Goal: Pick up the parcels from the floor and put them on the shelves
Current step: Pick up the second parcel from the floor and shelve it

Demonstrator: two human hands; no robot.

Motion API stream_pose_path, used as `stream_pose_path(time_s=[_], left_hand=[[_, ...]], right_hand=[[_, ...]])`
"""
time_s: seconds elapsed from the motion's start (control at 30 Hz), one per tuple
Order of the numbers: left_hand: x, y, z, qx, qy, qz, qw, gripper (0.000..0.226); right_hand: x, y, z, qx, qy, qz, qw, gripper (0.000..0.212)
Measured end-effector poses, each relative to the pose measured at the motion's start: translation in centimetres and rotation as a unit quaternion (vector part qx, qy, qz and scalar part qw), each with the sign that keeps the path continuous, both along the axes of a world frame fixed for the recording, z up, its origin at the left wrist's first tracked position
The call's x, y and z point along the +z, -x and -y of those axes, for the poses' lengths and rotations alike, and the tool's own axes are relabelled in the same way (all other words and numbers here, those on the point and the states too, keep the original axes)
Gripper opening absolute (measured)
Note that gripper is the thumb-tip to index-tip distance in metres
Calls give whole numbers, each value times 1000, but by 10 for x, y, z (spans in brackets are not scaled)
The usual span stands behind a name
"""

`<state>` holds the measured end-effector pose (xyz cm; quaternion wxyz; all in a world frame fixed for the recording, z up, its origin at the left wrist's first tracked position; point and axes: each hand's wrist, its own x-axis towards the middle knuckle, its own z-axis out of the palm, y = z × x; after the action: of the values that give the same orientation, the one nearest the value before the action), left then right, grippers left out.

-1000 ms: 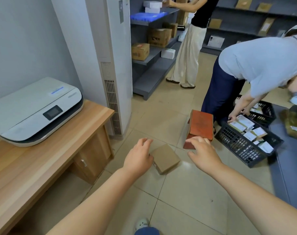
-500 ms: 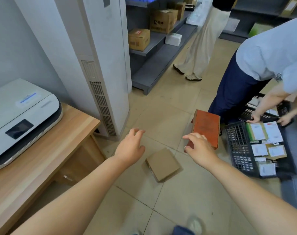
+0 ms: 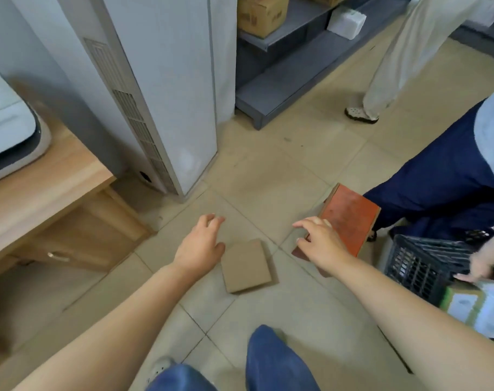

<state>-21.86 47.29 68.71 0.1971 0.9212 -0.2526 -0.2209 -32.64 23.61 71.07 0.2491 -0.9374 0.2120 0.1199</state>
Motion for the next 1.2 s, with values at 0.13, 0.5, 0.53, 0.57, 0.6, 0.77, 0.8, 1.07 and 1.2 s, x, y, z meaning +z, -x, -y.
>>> stream_pose_path(time_s=[0.13, 0.5, 0.53, 0.57, 0.6, 0.77, 0.8, 1.07, 1.2], left_hand=[[-33, 11, 17, 44, -9, -29, 999, 59], [-217, 4, 6, 114, -35, -104, 987, 58], [-241, 5, 6, 118, -34, -111, 986, 57], [-266, 5, 5, 123, -35, -117, 985, 57], [-292, 5, 4, 128, -35, -123, 984, 57], [-422, 2, 4, 134, -40, -149, 979, 56], [-447, 1, 5, 130, -43, -154, 978, 56], [-605, -8, 20, 80, -77, -163, 980, 56], [-653, -14, 28, 95, -117, -193, 970, 60]], right_hand=[[-47, -15, 35, 35, -3, -31, 999, 36], [-254, -42, 41, 45, -24, -128, 990, 40], [-278, -44, 40, 42, -28, -136, 989, 40], [-302, -45, 39, 37, -33, -146, 988, 40], [-327, -46, 38, 33, -38, -154, 987, 41], [-457, -50, 33, 23, -48, -201, 978, 43], [-483, -50, 31, 23, -52, -213, 975, 44], [-634, -59, 24, -84, -92, -220, 968, 55], [-674, -65, 26, -144, -95, -211, 962, 56]])
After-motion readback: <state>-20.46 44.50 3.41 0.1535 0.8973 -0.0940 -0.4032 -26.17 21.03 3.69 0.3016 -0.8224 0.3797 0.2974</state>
